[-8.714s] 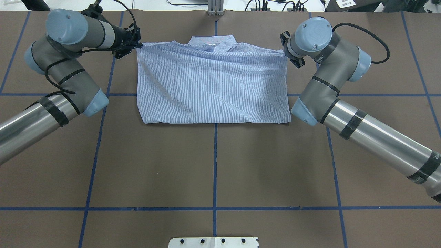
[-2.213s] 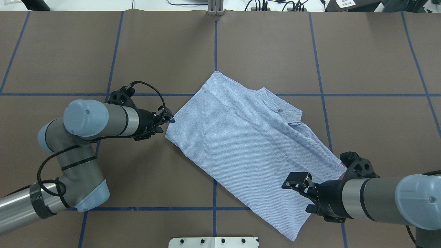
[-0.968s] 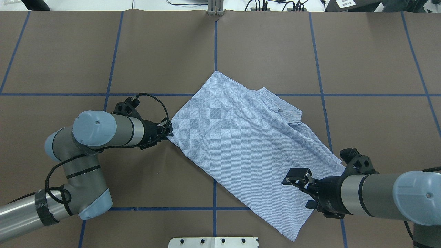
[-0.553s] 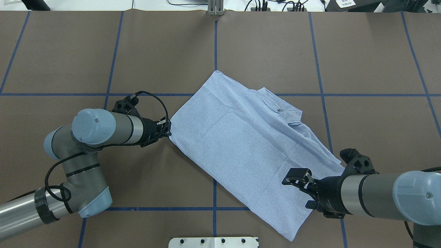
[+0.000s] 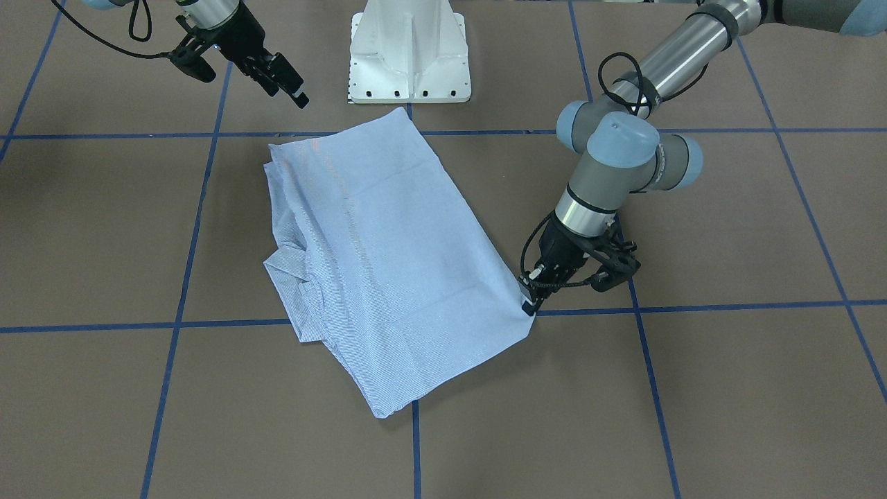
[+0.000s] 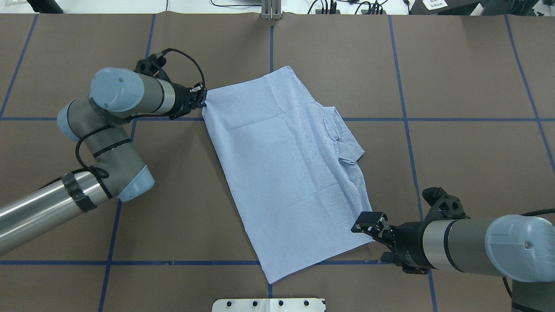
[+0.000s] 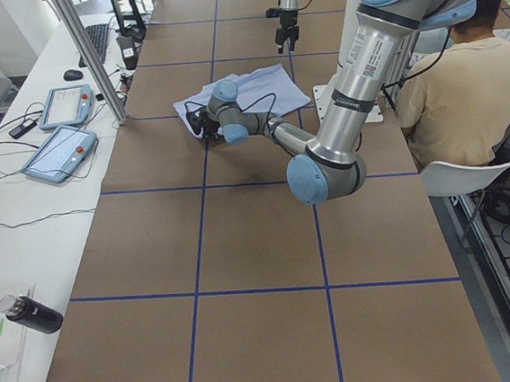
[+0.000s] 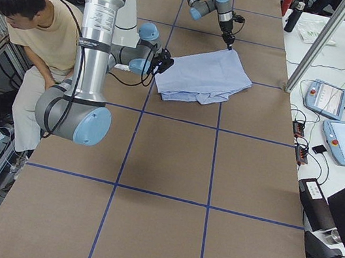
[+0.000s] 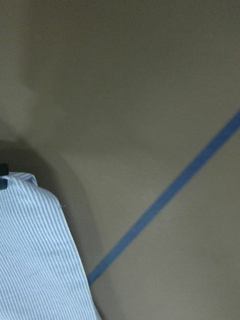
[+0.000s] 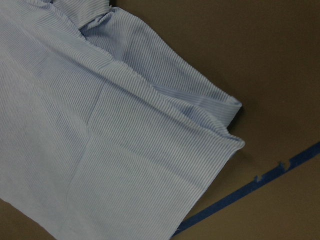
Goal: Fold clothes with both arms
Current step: 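Pull the shirt edge away with the left gripper while the right gripper repositions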
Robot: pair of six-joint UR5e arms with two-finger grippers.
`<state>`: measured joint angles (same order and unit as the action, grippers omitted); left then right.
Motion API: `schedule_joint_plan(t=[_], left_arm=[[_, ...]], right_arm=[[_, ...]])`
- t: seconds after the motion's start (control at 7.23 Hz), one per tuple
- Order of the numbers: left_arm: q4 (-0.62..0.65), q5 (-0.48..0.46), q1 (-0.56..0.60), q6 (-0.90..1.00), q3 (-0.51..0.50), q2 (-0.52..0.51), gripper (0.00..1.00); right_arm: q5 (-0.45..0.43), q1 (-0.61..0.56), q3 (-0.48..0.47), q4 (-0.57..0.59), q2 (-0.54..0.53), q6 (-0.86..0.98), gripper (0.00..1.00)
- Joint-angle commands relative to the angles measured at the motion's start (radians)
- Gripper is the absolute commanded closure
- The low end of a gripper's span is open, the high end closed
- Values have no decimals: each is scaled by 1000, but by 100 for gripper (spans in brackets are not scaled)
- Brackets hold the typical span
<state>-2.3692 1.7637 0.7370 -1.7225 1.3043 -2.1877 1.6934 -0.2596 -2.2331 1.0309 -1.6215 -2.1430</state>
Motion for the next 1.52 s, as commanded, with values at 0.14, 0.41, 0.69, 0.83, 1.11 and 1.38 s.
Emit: schedule_joint_plan(t=[0.14,0.41,0.69,0.83,1.11,1.38], left_arm=[[-234,-35,68,62,-425,-246,95],[-234,-32,71,67,-418,-250,33],[-222,18,88,69,-261,-174,33],[-196,78,93,66,-150,-114,33],[-154,88,93,64,-82,-81,33],[-154,88,93,64,-82,-79,33]], right_arm=[[-15,-6,23,-2,15,2,0],[-32,-10,94,1,102,0,0],[-61,-3,160,1,133,-14,0],[-183,29,176,1,135,-15,0],[-251,68,237,103,249,-64,0],[-352,126,288,219,336,-112,0]])
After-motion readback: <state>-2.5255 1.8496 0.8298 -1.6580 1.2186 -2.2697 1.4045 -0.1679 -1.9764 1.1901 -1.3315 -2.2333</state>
